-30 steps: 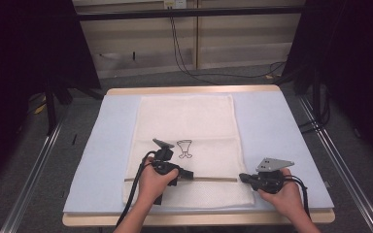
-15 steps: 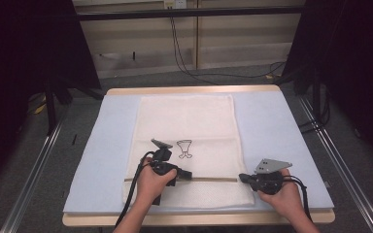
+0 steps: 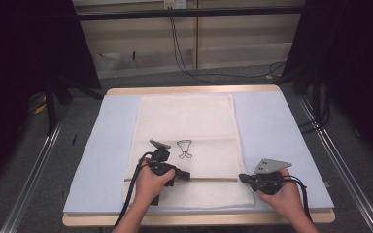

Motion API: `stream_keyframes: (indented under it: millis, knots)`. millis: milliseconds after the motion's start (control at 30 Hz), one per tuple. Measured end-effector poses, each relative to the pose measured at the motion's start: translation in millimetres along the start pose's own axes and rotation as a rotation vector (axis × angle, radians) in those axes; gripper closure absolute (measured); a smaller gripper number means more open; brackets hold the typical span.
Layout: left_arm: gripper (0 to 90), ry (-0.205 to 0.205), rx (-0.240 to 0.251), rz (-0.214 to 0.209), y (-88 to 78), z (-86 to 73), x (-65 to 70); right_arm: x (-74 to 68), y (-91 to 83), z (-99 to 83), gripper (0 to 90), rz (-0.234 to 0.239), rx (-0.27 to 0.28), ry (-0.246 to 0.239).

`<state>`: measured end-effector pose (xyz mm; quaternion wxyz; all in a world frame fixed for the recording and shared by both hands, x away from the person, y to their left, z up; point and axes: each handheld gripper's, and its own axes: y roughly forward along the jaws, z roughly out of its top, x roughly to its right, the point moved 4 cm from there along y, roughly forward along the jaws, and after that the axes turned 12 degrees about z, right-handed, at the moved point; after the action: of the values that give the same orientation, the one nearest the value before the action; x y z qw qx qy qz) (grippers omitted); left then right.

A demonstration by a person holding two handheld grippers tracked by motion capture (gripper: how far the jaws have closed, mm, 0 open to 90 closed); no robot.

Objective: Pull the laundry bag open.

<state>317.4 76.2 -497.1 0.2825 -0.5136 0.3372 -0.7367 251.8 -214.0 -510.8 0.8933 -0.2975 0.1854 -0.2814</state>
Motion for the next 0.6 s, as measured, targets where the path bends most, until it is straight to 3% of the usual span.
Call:
stream_keyframes:
  millis: [600]
  knots:
    - [87.3,-0.021,0.016,-0.007,-10.3,-0.9,-7.2,0.6,0.1,-0.2,90.0,0.005,0.007,0.007]
